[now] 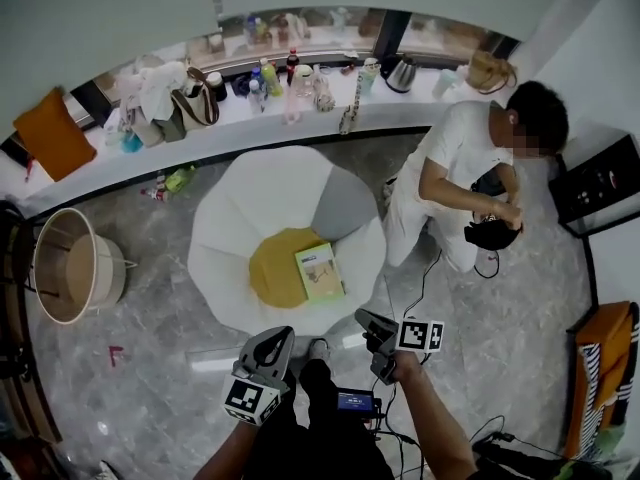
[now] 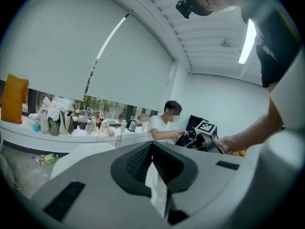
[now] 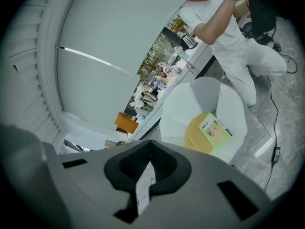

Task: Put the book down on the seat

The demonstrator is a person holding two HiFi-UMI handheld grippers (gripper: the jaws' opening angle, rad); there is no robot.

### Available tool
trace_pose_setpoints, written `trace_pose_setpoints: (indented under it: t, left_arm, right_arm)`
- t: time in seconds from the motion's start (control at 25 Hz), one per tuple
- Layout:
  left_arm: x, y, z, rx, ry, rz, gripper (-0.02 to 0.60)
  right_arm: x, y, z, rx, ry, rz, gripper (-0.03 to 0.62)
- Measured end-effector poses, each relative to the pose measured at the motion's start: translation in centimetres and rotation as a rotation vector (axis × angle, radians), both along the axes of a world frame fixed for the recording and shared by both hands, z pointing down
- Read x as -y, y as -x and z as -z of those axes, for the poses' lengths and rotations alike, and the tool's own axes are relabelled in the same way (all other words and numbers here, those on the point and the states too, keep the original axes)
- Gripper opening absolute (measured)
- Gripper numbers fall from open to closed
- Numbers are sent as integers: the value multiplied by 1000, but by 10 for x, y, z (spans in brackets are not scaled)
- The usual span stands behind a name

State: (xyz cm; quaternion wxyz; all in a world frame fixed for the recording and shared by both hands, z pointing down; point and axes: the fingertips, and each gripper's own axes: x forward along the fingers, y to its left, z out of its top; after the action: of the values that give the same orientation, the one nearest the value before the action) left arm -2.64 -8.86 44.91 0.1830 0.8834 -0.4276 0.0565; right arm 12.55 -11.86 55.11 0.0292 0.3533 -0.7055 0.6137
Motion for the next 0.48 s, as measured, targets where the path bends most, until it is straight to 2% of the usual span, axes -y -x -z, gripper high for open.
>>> trace_pose_setpoints:
  t: [0.48]
  left_arm:
    - [-13,23,62,-47,-64,7,12]
  right_arm:
    - [-18,35,131,56,-210,-9,15]
